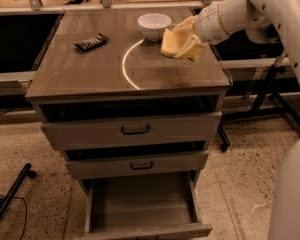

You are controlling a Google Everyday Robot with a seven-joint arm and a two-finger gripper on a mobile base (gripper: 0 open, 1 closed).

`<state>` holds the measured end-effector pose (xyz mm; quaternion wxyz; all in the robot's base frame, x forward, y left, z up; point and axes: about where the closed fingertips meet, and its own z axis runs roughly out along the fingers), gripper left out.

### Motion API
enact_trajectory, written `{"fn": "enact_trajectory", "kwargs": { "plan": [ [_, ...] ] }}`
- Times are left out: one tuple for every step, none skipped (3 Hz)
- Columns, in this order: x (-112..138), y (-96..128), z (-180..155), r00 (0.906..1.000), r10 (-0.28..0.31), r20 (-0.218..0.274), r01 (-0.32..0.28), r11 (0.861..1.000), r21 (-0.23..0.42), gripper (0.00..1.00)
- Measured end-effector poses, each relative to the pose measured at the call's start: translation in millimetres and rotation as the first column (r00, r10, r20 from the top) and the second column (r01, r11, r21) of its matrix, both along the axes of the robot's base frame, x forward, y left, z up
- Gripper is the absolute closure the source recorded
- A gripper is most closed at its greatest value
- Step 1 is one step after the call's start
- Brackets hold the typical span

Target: Pick sponge from bottom drawer and place on counter

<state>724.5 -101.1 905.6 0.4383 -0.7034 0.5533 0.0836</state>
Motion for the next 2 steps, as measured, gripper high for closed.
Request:
{"fn": "enact_trajectory", "kwargs": {
  "plan": [
    [20.5,2.2,-5.6,0.9988,-0.048,-0.01,0.048,0.999,0.008,0.82],
    [38.7,4.0,-5.0,0.9948,-0.099,0.024,0.098,0.995,0.02,0.59]
  ]
}}
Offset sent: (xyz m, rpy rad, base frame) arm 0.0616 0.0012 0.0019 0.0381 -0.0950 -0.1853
